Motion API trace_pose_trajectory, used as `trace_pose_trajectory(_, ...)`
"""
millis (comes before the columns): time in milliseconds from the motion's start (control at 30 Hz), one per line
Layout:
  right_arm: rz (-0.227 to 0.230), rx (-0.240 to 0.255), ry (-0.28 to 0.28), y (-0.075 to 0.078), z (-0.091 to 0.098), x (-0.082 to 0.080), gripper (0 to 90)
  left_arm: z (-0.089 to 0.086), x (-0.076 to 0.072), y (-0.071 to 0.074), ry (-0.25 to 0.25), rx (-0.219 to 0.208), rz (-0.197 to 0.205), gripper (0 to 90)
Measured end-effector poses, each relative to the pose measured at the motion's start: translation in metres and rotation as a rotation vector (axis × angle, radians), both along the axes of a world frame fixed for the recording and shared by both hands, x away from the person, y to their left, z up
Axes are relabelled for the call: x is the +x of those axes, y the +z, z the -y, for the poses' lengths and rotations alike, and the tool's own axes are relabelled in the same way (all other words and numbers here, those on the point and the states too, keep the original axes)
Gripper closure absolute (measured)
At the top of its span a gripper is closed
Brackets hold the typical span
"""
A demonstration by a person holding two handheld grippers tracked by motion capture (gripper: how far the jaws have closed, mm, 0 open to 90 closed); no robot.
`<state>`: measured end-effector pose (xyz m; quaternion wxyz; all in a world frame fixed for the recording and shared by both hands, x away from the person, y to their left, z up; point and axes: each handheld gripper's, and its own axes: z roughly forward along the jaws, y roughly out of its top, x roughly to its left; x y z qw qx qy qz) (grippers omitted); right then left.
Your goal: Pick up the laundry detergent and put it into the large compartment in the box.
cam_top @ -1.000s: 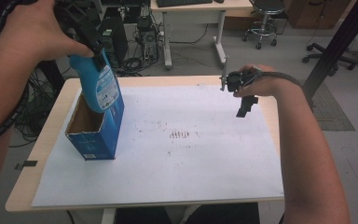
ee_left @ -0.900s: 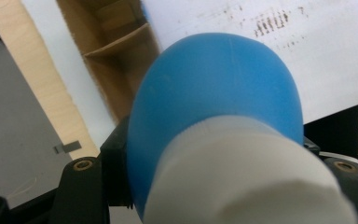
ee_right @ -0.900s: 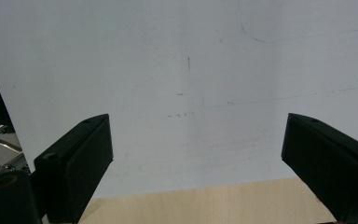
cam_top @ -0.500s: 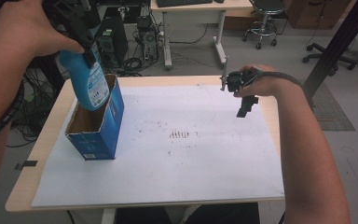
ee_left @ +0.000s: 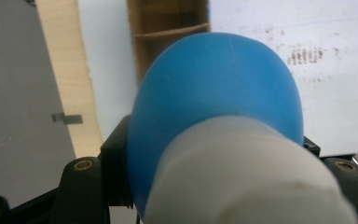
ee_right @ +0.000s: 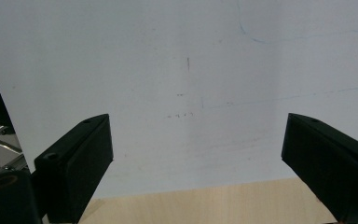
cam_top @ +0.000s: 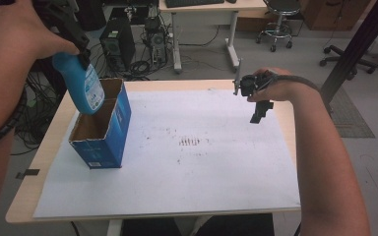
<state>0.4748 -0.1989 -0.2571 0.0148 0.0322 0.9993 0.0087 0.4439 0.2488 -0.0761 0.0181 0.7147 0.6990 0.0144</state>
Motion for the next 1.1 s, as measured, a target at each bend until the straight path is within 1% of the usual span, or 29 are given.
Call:
trace_pose_trajectory(67,0.001,0.003,0.001,0.000,-0.001,0.000,8.9,-0.002,0.001,-0.001,0.012,0.011,0.003,37.5)
trace_pose_trajectory(133,0.001,0.004,0.003,0.000,-0.001,0.000,8.9,-0.004,0.002,-0.003,0.023,0.014,0.001,37.5)
trace_pose_trajectory(200,0.001,0.003,0.008,-0.001,-0.002,0.000,8.9,-0.006,0.001,-0.006,0.035,0.001,0.002,37.5)
trace_pose_trajectory(400,0.001,0.006,0.010,-0.001,-0.002,0.001,8.9,-0.007,0.001,-0.012,0.040,0.005,-0.005,37.5)
trace_pose_trajectory(533,0.000,0.005,0.009,-0.001,-0.001,0.001,8.9,-0.008,0.002,-0.020,0.046,-0.002,-0.009,37.5)
trace_pose_trajectory(600,-0.001,0.005,0.009,0.000,-0.001,0.000,9.0,-0.008,0.003,-0.023,0.048,-0.008,-0.019,37.5)
trace_pose_trajectory(633,0.001,0.005,0.005,0.000,-0.001,0.000,8.9,-0.008,0.004,-0.027,0.048,-0.012,-0.017,37.5)
trace_pose_trajectory(700,0.001,0.008,0.008,0.000,0.000,0.000,9.0,-0.008,0.004,-0.028,0.049,-0.014,-0.018,37.5)
trace_pose_trajectory(800,0.002,0.005,0.006,0.001,0.001,0.000,9.1,-0.010,0.004,-0.037,0.054,-0.018,-0.020,37.5)
trace_pose_trajectory(833,0.002,0.006,0.004,0.002,0.001,0.000,9.1,-0.010,0.004,-0.037,0.054,-0.018,-0.020,37.5)
trace_pose_trajectory(900,0.002,0.008,0.003,0.002,0.001,-0.001,9.1,-0.011,0.005,-0.041,0.056,-0.021,-0.021,37.5)
trace_pose_trajectory(1067,0.001,0.007,0.000,0.002,0.002,-0.001,9.1,-0.013,0.007,-0.053,0.071,-0.012,-0.028,37.5)
trace_pose_trajectory(1100,0.003,0.007,0.004,0.002,0.001,-0.001,9.1,-0.011,0.007,-0.058,0.063,-0.008,-0.032,37.5)
